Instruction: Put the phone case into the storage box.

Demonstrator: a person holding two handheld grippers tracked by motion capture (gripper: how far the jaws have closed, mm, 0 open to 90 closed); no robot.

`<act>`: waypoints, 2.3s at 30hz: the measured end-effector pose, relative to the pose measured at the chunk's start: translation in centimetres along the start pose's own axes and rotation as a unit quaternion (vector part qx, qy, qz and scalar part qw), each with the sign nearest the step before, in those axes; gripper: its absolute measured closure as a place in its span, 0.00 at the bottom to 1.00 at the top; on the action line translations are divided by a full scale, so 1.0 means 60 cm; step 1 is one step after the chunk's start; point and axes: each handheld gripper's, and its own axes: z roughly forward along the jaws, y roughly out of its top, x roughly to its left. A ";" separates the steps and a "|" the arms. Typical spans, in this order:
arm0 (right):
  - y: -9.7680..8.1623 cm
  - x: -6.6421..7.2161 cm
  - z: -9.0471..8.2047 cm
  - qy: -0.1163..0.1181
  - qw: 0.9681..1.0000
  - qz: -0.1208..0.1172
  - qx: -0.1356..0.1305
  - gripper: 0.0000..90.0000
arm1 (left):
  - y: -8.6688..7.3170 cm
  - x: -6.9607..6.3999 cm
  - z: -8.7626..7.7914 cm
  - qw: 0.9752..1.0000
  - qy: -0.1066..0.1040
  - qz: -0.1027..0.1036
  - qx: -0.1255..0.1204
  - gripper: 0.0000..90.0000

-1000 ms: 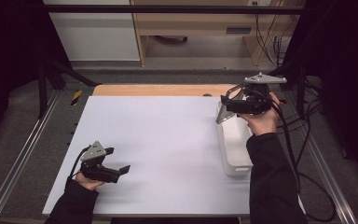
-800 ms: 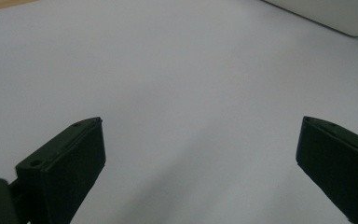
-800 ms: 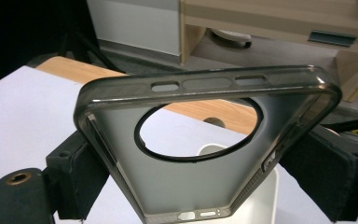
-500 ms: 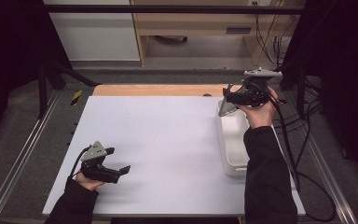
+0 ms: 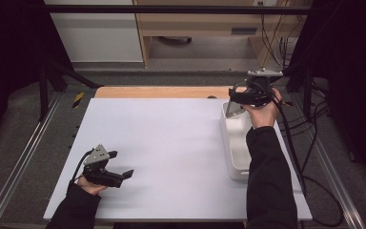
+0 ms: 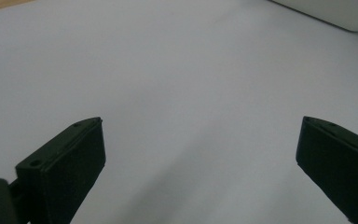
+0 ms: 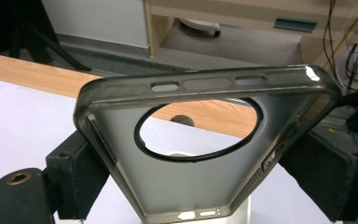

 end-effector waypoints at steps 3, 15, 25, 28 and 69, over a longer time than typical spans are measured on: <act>-0.003 -0.001 0.013 -0.008 1.000 0.003 0.005 0.14 | 0.000 -0.001 0.001 1.000 0.000 0.000 0.001 0.01; -0.020 -0.001 0.058 -0.026 0.999 0.015 0.017 0.14 | -0.001 0.000 0.003 1.000 0.000 0.002 0.004 0.01; -0.034 0.001 0.089 -0.037 0.999 0.009 0.036 0.14 | -0.001 0.000 0.004 1.000 0.000 0.003 0.006 0.01; -0.038 -0.002 0.093 -0.042 0.998 0.012 0.041 0.14 | -0.001 -0.001 0.005 1.000 -0.001 0.004 0.008 0.01; -0.071 -0.003 0.141 -0.054 0.996 0.026 0.061 0.14 | -0.002 -0.003 0.010 1.000 -0.002 0.012 0.018 0.01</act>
